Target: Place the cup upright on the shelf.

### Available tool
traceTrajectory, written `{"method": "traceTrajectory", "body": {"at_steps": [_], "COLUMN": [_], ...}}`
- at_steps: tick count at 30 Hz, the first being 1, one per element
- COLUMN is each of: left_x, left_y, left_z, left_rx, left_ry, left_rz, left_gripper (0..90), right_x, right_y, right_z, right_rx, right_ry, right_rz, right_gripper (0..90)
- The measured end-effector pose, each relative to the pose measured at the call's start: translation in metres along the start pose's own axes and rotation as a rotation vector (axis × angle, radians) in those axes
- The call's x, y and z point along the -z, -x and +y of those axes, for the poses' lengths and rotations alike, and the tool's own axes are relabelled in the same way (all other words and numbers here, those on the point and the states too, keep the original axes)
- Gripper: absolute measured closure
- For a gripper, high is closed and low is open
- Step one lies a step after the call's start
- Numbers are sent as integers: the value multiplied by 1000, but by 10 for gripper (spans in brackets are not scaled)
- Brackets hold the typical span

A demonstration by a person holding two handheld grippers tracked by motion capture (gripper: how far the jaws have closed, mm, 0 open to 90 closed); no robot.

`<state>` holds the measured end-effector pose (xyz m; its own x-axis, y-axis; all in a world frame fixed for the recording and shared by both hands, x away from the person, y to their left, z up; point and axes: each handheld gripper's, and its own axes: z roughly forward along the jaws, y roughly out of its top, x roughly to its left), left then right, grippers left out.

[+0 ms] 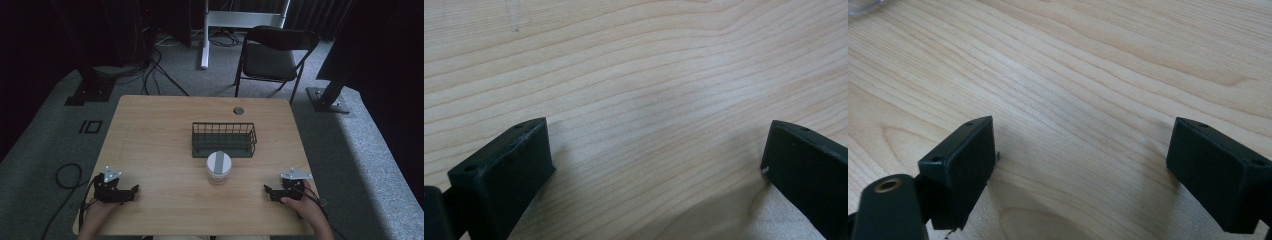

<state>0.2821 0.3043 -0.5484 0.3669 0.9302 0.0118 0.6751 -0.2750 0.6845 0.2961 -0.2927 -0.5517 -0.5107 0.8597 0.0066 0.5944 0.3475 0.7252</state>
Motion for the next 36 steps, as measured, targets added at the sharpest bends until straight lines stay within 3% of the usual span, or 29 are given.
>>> {"method": "traceTrajectory", "body": {"at_steps": [36], "left_x": [0], "left_y": [0], "left_z": [0], "left_rx": [-2], "left_ry": [0], "left_rz": [-2], "left_gripper": [1], "right_x": [0], "right_y": [-4], "right_z": [0], "right_rx": [20], "right_ry": [5], "right_rz": [3], "right_gripper": [116]}}
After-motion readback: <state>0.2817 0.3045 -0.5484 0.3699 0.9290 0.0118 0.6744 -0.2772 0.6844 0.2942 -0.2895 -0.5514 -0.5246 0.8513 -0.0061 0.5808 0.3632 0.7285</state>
